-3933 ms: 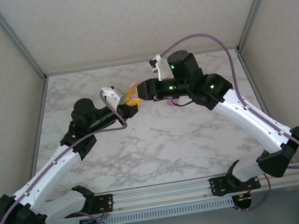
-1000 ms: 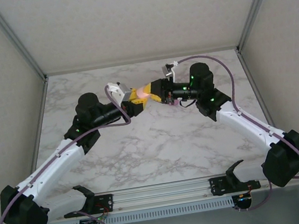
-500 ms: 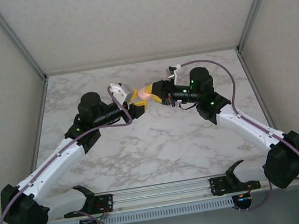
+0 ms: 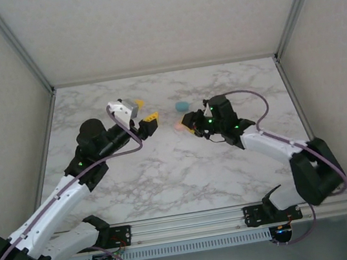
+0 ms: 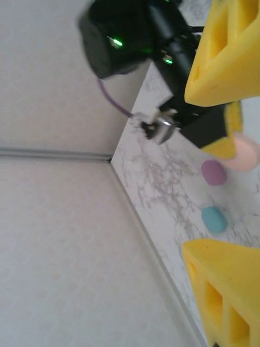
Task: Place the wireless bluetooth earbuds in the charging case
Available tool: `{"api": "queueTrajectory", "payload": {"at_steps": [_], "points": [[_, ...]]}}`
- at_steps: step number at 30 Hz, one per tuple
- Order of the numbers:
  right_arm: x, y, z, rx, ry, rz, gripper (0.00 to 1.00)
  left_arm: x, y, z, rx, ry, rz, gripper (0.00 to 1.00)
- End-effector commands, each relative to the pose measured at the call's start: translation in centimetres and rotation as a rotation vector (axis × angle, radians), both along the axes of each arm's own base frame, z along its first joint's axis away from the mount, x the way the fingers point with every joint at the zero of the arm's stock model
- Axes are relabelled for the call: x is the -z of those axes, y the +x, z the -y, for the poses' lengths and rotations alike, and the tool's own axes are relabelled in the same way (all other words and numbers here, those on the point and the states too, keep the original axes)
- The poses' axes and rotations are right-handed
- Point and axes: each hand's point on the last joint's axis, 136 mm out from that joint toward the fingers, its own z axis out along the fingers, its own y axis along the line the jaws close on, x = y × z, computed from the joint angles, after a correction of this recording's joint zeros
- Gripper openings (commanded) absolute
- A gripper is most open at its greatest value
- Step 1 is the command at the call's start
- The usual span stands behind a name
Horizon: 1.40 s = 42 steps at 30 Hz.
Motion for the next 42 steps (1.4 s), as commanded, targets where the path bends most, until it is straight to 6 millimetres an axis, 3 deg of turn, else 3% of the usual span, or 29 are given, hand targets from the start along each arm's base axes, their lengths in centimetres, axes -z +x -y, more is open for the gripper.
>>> {"api": "queueTrajectory", "payload": {"at_steps": [1, 7, 14, 22, 25, 34, 37, 42], "points": [[3.3, 0.6, -0.4, -0.009, -0.032, -0.023, 0.21, -1.0, 0.8, -1.5, -0.092, -0.049, 0.016, 0.71], [7.7, 0.8, -1.4, -0.039, -0.072, -0.099, 0.22, -1.1, 0.7, -1.5, -0.090, -0.043, 0.007, 0.76], [11.2, -0.3, -0.6, -0.040, -0.132, -0.168, 0.26, -0.5, 0.8, -1.7, -0.103, -0.024, -0.001, 0.77], [12.8, -2.1, 1.7, -0.035, -0.258, -0.204, 0.35, -0.1, 1.2, -1.4, -0.103, -0.019, -0.013, 0.77], [12.8, -2.5, 2.8, -0.027, -0.318, -0.208, 0.46, 0.1, 1.4, -1.3, -0.099, -0.013, -0.017, 0.77], [10.4, -3.0, 7.0, 0.026, -0.526, -0.151, 0.69, 0.6, 1.7, -1.5, -0.120, -0.001, -0.027, 0.78], [7.0, -2.3, 10.0, 0.086, -0.668, -0.049, 0.74, 0.8, 2.2, -2.2, -0.164, 0.003, -0.031, 0.79], [-0.7, -0.8, 18.6, 0.339, -1.014, 0.195, 0.85, 2.3, 4.2, -4.6, -0.308, 0.016, -0.074, 0.90]]}}
